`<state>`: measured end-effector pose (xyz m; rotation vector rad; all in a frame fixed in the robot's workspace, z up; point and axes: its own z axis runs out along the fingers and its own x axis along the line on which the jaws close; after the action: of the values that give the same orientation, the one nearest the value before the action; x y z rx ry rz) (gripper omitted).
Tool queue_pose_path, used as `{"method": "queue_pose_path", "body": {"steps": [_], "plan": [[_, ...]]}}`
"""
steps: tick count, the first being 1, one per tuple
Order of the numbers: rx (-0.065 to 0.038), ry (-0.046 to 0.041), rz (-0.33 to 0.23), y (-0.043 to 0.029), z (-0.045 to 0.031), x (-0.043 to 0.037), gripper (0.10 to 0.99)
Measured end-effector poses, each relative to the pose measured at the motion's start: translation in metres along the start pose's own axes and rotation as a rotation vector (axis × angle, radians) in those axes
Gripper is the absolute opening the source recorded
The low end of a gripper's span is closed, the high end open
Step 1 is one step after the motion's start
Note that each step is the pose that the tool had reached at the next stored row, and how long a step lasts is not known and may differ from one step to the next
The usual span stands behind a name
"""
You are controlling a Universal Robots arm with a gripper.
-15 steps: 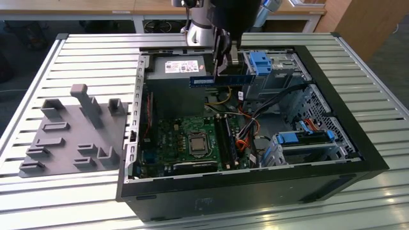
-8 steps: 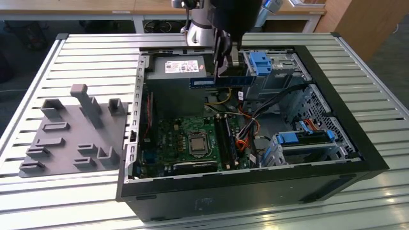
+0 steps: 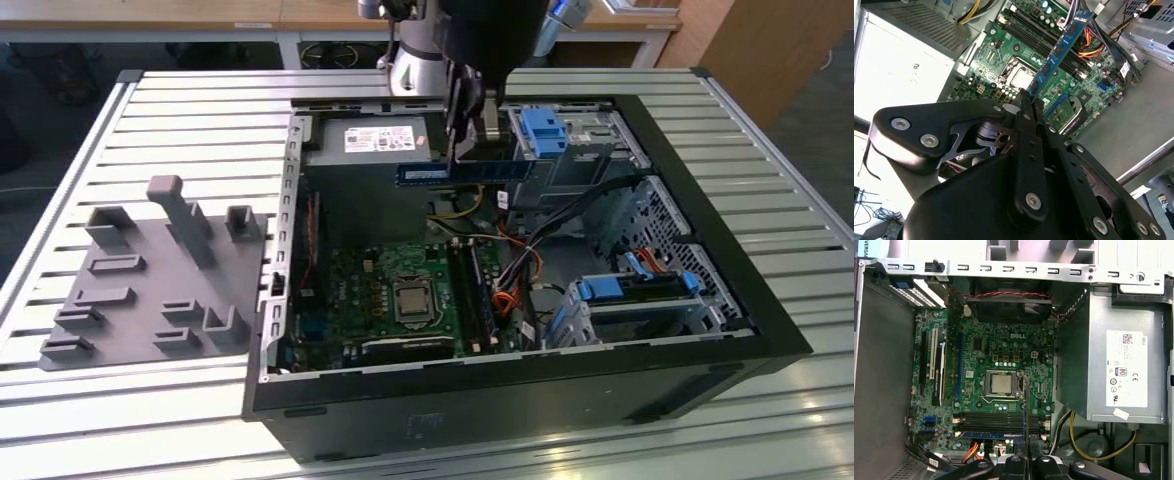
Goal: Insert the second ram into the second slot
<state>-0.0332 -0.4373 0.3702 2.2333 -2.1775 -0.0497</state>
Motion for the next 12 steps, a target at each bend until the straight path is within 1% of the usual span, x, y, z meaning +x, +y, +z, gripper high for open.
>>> {"method": "queue_pose_path", "body": {"steps": [5,12], "plan": [[0.0,0.0006,0.016,0.0,0.0,0.0,0.137],[0.0,-0.0003,0.058,0.0,0.0,0.0,0.137]]}}
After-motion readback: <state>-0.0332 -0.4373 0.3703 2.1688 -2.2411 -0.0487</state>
